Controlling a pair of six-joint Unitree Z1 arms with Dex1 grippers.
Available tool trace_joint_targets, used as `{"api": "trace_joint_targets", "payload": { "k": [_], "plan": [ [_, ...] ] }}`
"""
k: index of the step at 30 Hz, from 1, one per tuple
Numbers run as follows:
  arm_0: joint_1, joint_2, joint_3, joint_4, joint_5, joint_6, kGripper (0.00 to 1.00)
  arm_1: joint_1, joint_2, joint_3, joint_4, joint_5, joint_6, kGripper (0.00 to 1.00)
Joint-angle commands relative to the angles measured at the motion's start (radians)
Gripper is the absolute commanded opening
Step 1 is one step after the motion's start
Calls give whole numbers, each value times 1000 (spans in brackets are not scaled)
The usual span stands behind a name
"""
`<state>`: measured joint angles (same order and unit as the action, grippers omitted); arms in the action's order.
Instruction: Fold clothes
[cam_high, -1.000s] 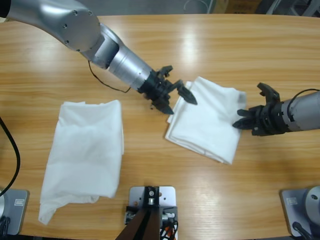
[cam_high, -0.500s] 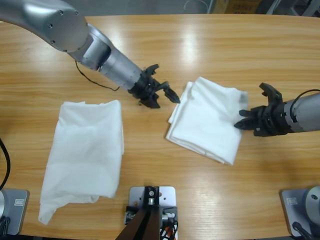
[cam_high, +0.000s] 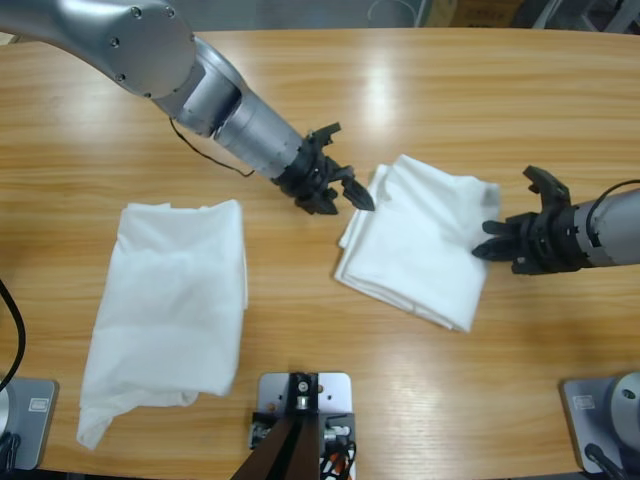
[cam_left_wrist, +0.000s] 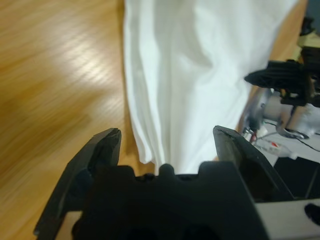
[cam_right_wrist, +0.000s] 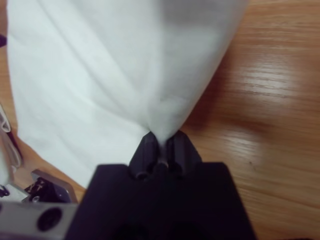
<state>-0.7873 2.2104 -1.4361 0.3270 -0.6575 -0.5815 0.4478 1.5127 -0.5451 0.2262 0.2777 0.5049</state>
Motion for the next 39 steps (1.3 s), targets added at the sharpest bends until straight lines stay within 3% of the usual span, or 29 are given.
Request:
{"api": "trace_joint_targets", "payload": {
  "k": [1,6,11,18,22,29,35,36,37,38,39],
  "plan": [
    [62,83,-1,6,-167,81,568,13,-20,-1,13,-24,-12,0],
    [90,106,-3,-8,-286,109,577,12,-19,-1,13,-26,-12,0],
    [39,90,-52,86,-110,88,577,12,-22,-1,13,-28,-11,0],
    [29,94,-74,117,-85,80,583,12,5,-13,9,-2,-12,0],
    [29,104,-110,172,-81,67,719,12,16,-47,9,-2,-12,0],
    [27,111,-130,195,-75,60,715,13,34,-60,9,9,-8,0],
    [27,109,-130,203,-76,52,810,12,36,-65,7,-9,0,0],
    [27,108,-130,206,-76,52,836,12,30,-65,7,-18,11,106],
    [26,106,-128,210,-76,52,879,12,26,-65,12,-29,23,580],
    [26,104,-126,211,-76,52,915,13,14,-66,20,-42,26,878],
    [25,101,-123,213,-76,52,954,19,-13,-68,26,-62,32,998]
  ]
}}
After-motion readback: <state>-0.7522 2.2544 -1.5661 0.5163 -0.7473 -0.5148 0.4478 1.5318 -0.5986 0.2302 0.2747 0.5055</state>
